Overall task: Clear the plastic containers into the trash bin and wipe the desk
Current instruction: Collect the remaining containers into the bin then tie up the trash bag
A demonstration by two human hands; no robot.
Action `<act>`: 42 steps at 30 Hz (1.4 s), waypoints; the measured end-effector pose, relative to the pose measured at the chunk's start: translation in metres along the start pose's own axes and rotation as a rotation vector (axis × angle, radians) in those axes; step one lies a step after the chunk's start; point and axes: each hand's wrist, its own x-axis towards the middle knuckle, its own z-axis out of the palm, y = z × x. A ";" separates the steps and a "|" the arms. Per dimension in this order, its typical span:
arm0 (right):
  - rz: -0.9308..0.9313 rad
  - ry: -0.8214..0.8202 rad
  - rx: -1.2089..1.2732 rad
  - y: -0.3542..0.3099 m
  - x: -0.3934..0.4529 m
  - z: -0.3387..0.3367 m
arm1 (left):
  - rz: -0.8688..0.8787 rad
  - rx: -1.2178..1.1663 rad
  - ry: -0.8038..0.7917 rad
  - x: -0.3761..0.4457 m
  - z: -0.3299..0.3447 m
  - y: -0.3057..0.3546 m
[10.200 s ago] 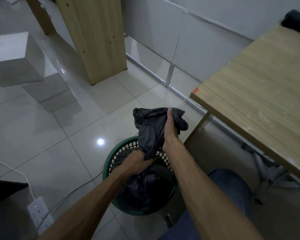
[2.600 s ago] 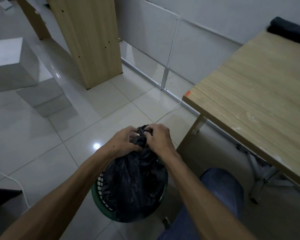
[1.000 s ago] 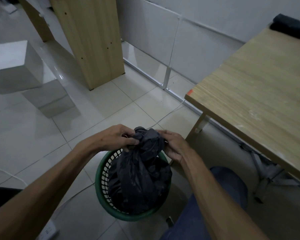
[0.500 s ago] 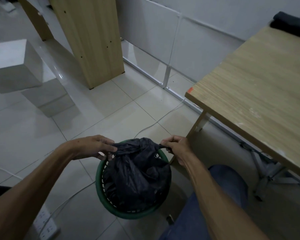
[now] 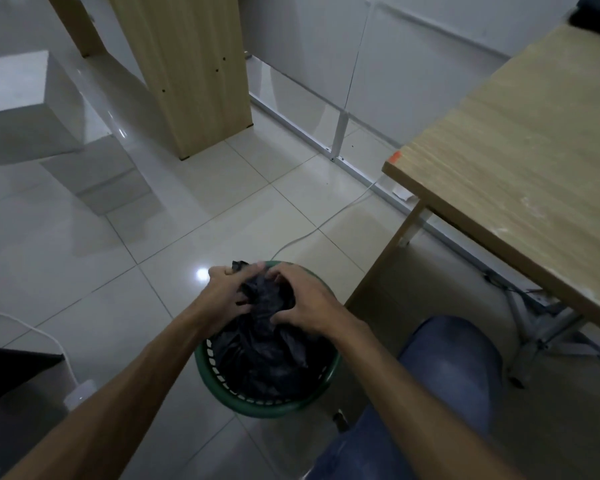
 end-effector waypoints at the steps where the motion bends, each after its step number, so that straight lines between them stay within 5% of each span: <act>1: 0.000 0.005 -0.040 0.003 0.002 0.008 | 0.061 0.150 0.033 0.003 -0.003 -0.011; 7: 0.044 -0.020 -0.317 0.022 0.006 0.047 | 0.746 1.194 0.117 0.022 -0.038 -0.062; 9: 0.074 -0.037 -0.466 0.030 0.007 0.051 | 0.690 1.301 -0.074 0.025 -0.040 -0.070; 11: 0.130 -0.097 -0.537 0.040 0.008 0.050 | 0.453 1.366 -0.210 0.027 -0.037 -0.083; 14: 0.199 -0.203 -0.480 0.049 0.011 0.042 | 0.289 1.577 -0.237 0.030 -0.027 -0.107; 21: 0.363 -0.348 -0.466 0.071 0.001 0.047 | 0.359 1.600 -0.059 0.042 -0.021 -0.139; 30: 0.343 -0.347 -0.471 0.075 -0.003 0.055 | 0.322 1.627 -0.081 0.042 -0.027 -0.130; 42: 0.230 -0.180 -0.512 0.027 -0.017 0.003 | 0.457 1.610 -0.097 0.013 -0.013 -0.044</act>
